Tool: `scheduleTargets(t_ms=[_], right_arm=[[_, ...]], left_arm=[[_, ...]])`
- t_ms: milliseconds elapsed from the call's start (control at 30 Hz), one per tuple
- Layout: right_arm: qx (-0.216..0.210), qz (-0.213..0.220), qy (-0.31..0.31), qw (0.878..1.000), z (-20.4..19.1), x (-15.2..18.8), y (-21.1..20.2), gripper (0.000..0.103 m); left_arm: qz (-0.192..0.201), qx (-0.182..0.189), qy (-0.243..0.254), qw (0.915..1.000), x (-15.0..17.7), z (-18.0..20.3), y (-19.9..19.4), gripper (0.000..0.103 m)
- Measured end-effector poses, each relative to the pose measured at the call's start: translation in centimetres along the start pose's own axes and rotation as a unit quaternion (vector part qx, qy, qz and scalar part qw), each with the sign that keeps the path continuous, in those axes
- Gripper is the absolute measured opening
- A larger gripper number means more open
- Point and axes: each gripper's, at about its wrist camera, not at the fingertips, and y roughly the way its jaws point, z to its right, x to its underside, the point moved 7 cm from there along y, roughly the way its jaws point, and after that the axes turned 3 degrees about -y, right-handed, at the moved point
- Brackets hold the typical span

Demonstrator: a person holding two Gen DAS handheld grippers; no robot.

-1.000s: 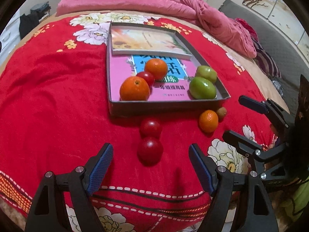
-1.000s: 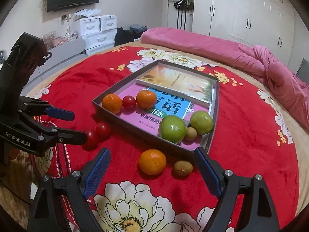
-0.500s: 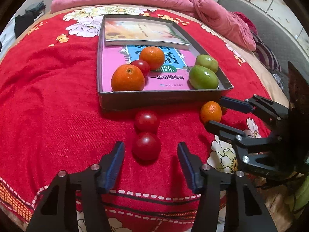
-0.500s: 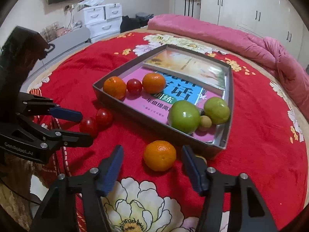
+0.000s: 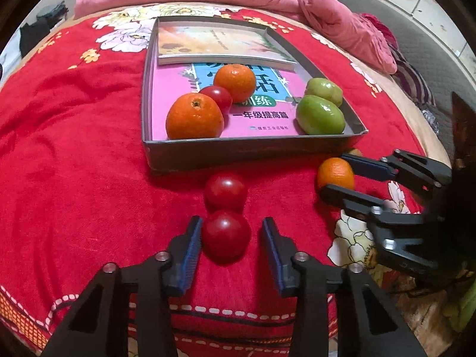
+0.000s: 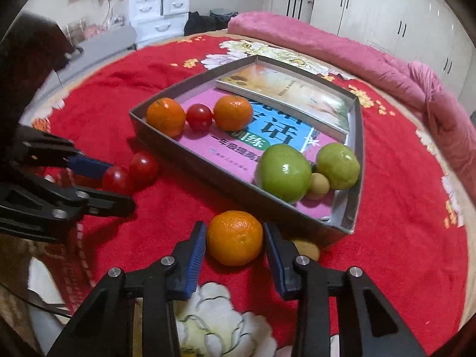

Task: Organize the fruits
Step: 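Close the left tool on the tomato while the right tool grips the orange, then carry the tomato into the tray with the left tool while the right carries the orange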

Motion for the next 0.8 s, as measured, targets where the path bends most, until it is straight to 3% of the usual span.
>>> scheduleTargets(t_ms=[33,233,533,800], right_arm=[[-0.010,0.003,0.008,1.000,-0.1,-0.1,-0.2,0.039],[-0.051,0.055,0.044,0.996,0.0,-1.3,-2.9,0.039],[-0.050,0.107,0.070,0.991,1.4,-2.6,-5.3,0.039],[-0.041,0.127,0.083,0.988,2.4,-3.0,-6.2,0.039]], left_arm=[[0.001,-0.001,0.000,1.0000,0.0,0.0,0.0,0.033],[0.012,0.012,-0.006,0.9998,-0.3,0.0,-0.8,0.032],[0.097,0.012,0.014,0.9952,-2.4,1.4,-5.8,0.032],[0.131,0.005,0.016,0.9913,-4.4,1.7,-7.7,0.032]])
